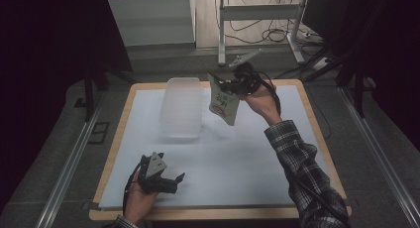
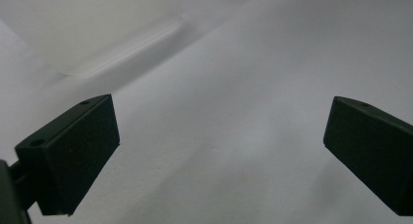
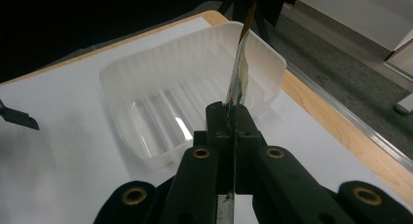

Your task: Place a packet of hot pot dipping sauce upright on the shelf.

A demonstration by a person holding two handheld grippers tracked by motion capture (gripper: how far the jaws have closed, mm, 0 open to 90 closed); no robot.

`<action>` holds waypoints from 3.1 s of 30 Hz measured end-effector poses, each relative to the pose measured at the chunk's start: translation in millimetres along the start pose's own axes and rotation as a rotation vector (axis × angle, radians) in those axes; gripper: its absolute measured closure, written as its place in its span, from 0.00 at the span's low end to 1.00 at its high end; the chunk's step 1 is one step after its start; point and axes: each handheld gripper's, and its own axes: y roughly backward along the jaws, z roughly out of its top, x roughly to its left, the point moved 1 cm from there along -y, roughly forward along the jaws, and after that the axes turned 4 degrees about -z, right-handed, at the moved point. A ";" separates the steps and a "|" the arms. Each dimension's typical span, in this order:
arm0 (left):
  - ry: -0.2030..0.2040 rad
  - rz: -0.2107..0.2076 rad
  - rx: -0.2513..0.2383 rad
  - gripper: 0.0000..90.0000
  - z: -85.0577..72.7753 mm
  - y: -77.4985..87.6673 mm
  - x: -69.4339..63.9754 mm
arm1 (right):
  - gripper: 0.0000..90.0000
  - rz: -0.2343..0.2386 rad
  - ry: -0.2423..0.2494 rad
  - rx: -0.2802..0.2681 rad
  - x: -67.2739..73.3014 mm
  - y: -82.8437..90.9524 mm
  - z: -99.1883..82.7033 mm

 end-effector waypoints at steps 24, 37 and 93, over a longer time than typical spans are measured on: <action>-0.008 0.000 0.008 0.00 -0.1 -0.8 -0.8 | 0.99 0.032 0.038 0.036 2.9 -46.9 35.3; -0.007 -0.001 0.008 0.00 0.0 -1.3 -1.4 | 0.99 0.014 0.049 0.034 11.8 -73.4 51.8; -0.014 -0.006 0.018 0.00 -0.6 -1.4 -1.4 | 0.97 0.047 0.103 -0.036 47.2 -143.6 67.7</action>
